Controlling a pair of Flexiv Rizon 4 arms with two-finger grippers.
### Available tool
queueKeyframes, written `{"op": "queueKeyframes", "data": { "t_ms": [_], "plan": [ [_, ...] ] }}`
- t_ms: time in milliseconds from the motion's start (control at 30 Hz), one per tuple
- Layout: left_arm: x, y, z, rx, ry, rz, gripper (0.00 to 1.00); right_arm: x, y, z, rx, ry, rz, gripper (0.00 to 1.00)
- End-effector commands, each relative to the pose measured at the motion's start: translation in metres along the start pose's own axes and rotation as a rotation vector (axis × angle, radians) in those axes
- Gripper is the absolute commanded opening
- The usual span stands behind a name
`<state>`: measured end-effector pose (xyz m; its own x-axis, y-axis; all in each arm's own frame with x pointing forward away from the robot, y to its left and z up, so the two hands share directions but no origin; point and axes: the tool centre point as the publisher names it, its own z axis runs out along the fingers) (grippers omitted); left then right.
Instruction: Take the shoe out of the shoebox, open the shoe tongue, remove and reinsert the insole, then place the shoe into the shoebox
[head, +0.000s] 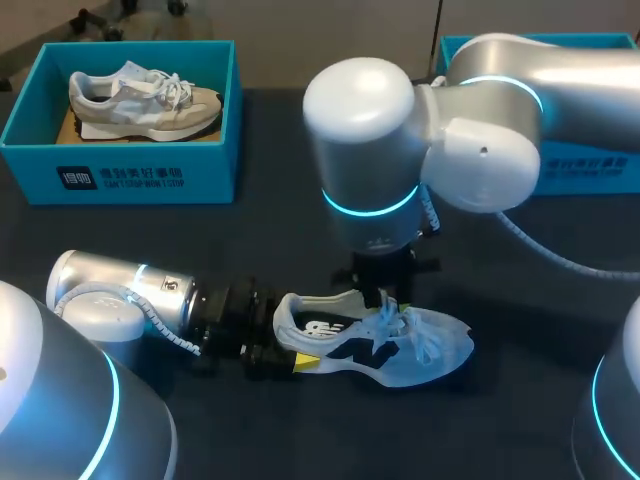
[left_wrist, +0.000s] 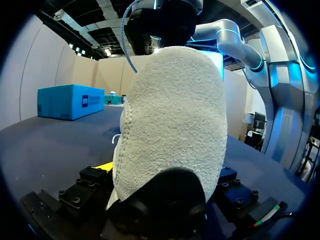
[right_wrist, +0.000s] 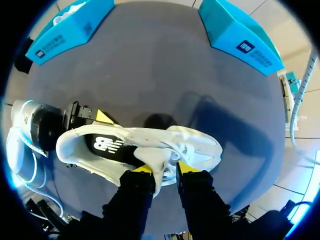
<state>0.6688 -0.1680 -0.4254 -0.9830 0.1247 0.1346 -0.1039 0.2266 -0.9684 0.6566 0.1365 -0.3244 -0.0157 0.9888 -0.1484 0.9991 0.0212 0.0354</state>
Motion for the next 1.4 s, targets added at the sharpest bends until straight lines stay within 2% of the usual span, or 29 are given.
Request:
{"op": "queueKeyframes", "data": {
  "t_ms": [33,233,500,833,967,1200,1400],
  "plan": [
    [0.001,0.005,-0.001,-0.002,-0.001,-0.001,0.0,-0.008,0.0,0.001,0.007,0.046,-0.006,0.0],
    [0.001,0.005,-0.001,-0.002,-0.001,-0.001,0.0,-0.019,-0.001,-0.008,-0.006,0.103,-0.027,0.0],
    [0.001,0.005,-0.001,-0.002,-0.001,-0.001,0.0,-0.041,0.001,-0.008,-0.033,0.256,-0.057,0.0],
    [0.001,0.005,-0.001,-0.002,-0.001,-0.001,0.0,-0.064,0.0,0.007,-0.03,0.413,-0.065,0.0],
    [0.001,0.005,-0.001,-0.002,-0.001,-0.001,0.0,-0.079,-0.003,0.02,-0.044,0.479,-0.064,0.0],
    [0.001,0.005,-0.001,-0.002,-0.001,-0.001,0.0,-0.087,-0.009,0.036,-0.078,0.574,-0.075,0.0],
    [0.001,0.005,-0.001,-0.002,-0.001,-0.001,0.0,-0.089,-0.012,0.046,-0.074,0.614,-0.076,0.0]
  ]
}}
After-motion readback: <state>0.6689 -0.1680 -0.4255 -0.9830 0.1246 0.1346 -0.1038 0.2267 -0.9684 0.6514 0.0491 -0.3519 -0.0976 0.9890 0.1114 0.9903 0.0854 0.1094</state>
